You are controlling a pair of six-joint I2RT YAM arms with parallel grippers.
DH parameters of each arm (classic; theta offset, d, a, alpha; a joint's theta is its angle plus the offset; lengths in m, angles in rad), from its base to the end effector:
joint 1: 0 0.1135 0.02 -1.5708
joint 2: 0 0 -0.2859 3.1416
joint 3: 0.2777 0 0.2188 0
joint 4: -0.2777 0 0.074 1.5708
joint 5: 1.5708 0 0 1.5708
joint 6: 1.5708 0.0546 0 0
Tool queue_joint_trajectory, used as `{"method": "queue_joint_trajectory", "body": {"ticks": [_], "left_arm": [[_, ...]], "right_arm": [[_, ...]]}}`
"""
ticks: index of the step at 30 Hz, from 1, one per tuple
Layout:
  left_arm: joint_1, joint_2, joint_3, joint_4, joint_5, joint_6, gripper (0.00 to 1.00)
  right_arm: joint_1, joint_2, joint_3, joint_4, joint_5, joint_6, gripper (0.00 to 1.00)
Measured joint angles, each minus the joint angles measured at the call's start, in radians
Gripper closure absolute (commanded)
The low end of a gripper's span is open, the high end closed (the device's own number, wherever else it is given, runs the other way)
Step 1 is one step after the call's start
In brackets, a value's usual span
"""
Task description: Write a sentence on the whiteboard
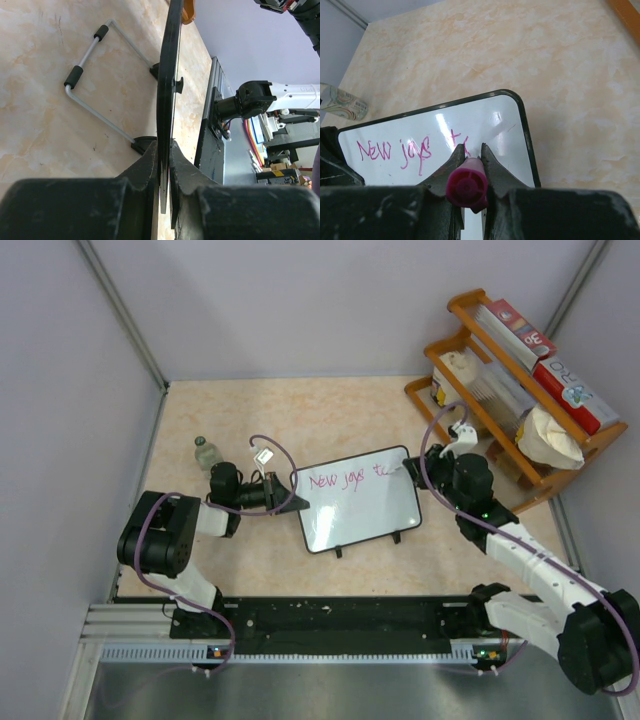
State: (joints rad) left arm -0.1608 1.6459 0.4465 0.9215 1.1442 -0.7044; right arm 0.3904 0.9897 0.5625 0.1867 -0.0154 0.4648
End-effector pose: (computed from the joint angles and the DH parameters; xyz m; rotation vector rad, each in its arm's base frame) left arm 0.2552 -0.0918 0.1978 0.3595 1.9695 -1.6224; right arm 0.1886 0.0785 0.2893 0.0578 1.8544 0.6165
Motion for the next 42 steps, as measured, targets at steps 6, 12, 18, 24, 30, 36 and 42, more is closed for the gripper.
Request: {"method": "queue_joint_trajectory", "body": {"ticks": [6,12,18,24,30,36,42], "left_arm": [[0.0,0.0,0.0,0.0,0.0,-0.001,1.0],[0.0,0.0,0.0,0.002,0.0,-0.001,1.0],[0.0,0.0,0.0,0.002,0.001,-0.001,1.0],[0.0,0.0,0.0,0.003,0.001,-0.001,1.0],[0.0,0.0,0.0,0.003,0.001,-0.002,1.0],[0.0,0.0,0.0,0.003,0.001,-0.001,1.0],[0.0,0.0,0.0,0.003,0.001,-0.001,1.0]], "right_arm": [[-0.006,0.001,0.002,0.0,0.008,0.003,1.0],[-0.008,0.019,0.017,0.004,0.014,0.007,1.0],[-0.008,0.031,0.042,0.001,0.016,0.006,1.0],[-0.009,0.044,0.049,0.007,0.014,0.006,1.0],[-0.013,0.05,0.05,0.009,-0.016,0.007,1.0],[-0.013,0.05,0.049,0.009,-0.039,0.008,1.0],[-0.013,0.035,0.047,0.002,-0.048,0.015,1.0]]}}
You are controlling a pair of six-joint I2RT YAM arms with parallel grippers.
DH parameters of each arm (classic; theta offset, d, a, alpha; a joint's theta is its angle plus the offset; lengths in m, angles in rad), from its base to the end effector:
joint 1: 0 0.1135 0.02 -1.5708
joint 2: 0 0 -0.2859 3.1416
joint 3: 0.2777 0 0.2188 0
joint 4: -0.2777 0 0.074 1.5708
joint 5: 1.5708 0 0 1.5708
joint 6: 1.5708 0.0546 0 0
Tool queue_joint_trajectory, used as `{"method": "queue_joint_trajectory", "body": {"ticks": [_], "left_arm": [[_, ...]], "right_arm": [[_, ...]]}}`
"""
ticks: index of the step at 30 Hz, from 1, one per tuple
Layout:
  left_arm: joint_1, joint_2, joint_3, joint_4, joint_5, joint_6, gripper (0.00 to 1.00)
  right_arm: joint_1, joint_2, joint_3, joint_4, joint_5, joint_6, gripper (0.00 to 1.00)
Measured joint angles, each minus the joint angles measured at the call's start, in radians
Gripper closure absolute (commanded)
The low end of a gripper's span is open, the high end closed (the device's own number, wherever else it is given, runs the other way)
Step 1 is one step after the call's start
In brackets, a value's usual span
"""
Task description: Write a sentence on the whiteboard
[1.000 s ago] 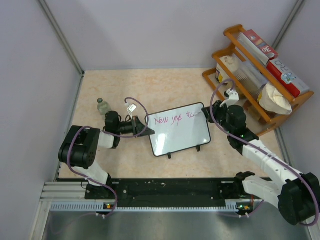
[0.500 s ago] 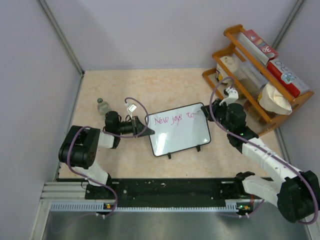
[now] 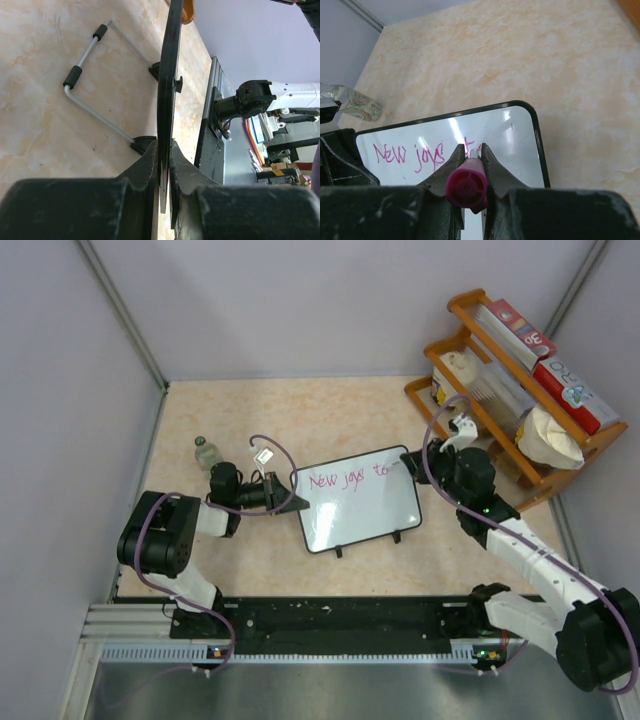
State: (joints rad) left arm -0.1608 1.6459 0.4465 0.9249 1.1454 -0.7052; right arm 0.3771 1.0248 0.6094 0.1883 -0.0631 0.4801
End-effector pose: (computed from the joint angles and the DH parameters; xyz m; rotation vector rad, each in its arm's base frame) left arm 0.2552 -0.0918 0.1981 0.3621 1.9668 -1.6228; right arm 0.1972 0.0818 0.2989 0.0488 1.8473 0.6636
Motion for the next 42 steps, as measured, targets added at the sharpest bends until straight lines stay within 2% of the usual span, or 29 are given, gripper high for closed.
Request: {"method": "queue_joint_trajectory", "body": {"ticks": [9,17,35,42], "left_arm": [[0.0,0.0,0.0,0.002,0.002,0.0,1.0],[0.0,0.008,0.0,0.006,0.003,0.0,1.0],[0.0,0.013,0.0,0.017,0.007,-0.003,1.0],[0.0,0.013,0.0,0.018,0.008,-0.003,1.0]], "right_arm": [[0.0,-0.183,-0.014,-0.016,-0.02,0.022,1.0],[0.0,-0.301,-0.101,-0.064,-0.059,0.03,1.0],[0.001,-0.303,-0.114,-0.131,-0.111,-0.006,1.0],[0.119,-0.267,-0.105,-0.13,-0.06,-0.022,1.0]]}}
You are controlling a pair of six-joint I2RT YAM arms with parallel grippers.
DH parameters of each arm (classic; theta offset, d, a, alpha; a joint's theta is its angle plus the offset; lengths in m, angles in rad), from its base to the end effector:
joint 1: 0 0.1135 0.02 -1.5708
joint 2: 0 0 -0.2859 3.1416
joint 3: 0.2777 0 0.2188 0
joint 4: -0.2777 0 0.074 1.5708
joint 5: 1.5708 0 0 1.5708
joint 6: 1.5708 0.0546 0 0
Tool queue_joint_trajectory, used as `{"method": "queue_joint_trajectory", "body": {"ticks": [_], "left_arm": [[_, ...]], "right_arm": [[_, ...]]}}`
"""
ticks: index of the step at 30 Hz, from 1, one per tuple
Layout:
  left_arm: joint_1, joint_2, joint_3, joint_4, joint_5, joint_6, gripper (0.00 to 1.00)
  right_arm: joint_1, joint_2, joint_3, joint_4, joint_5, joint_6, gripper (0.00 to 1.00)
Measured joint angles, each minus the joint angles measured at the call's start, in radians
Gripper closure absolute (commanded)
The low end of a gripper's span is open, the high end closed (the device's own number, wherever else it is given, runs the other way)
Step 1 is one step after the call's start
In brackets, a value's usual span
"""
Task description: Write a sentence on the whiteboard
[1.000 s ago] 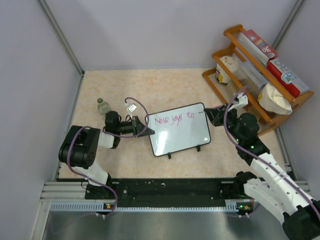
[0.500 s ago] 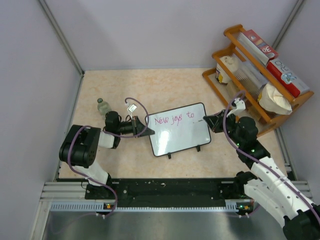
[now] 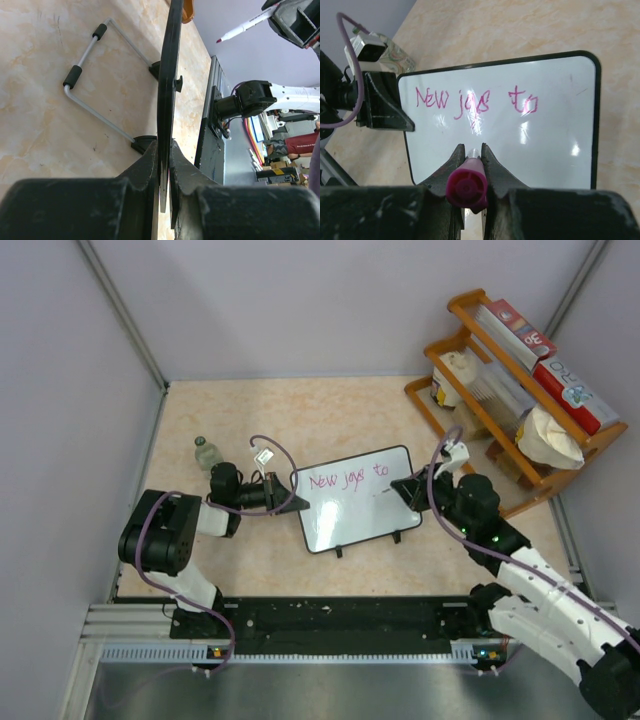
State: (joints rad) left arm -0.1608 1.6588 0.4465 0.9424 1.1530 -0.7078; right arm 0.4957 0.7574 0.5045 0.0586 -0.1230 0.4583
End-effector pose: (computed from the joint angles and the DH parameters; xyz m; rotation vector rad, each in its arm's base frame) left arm 0.2564 -0.0921 0.1967 0.3693 1.9634 -1.6295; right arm 0.1347 0.0805 0.2906 -0.1270 1.8293 0.7917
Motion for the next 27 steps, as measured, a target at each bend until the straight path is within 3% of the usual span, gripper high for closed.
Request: {"method": "queue_joint_trajectory", "body": {"ticks": [17,27], "left_arm": [[0.0,0.0,0.0,0.001,0.002,-0.001,1.0],[0.0,0.0,0.0,0.007,0.003,-0.002,1.0]], "right_arm": [[0.365,0.208,0.094,0.137,0.294,-0.043,1.0],[0.494,0.333,0.15,0.224,0.411,-0.092,1.0]]}}
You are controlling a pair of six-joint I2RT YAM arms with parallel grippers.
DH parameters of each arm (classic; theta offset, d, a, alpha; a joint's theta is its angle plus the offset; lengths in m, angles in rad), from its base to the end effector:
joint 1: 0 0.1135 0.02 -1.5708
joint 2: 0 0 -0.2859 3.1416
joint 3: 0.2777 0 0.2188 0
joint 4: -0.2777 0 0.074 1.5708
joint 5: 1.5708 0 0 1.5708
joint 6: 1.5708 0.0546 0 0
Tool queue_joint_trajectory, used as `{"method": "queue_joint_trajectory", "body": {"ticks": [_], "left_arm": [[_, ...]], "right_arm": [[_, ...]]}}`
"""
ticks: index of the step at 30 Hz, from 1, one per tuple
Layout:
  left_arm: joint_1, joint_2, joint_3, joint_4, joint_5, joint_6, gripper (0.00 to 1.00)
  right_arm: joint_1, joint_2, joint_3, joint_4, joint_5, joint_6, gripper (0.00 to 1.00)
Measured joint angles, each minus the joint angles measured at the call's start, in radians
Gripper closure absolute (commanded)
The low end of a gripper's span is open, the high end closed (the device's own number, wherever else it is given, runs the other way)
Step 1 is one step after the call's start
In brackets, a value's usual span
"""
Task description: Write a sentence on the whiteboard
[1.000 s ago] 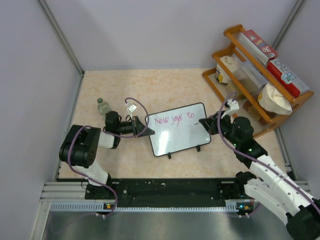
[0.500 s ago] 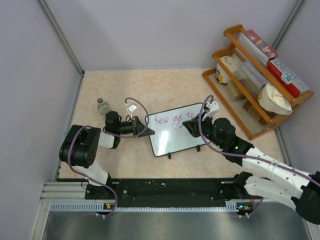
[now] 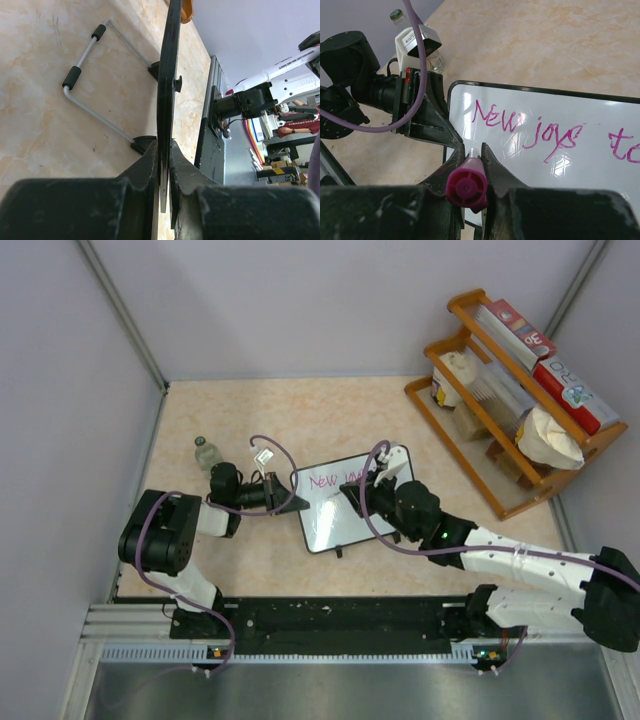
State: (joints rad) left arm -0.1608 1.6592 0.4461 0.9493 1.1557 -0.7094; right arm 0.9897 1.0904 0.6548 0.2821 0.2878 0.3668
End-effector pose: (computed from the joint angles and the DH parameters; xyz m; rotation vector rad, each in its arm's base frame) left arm 0.2563 -0.0922 0.1971 0.3743 1.9587 -1.6308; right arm 0.1386 0.1828 0.3133 -0.3319 1.7461 0.7496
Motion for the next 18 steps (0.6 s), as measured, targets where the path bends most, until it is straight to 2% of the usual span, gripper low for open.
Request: {"method": "queue_joint_trajectory", "body": {"ticks": [18], "left_arm": [[0.0,0.004,-0.01,0.035,0.0,-0.016,1.0]], "right_arm": [[0.011,0.005,0.003,0.017,0.03,-0.01,1.0]]}}
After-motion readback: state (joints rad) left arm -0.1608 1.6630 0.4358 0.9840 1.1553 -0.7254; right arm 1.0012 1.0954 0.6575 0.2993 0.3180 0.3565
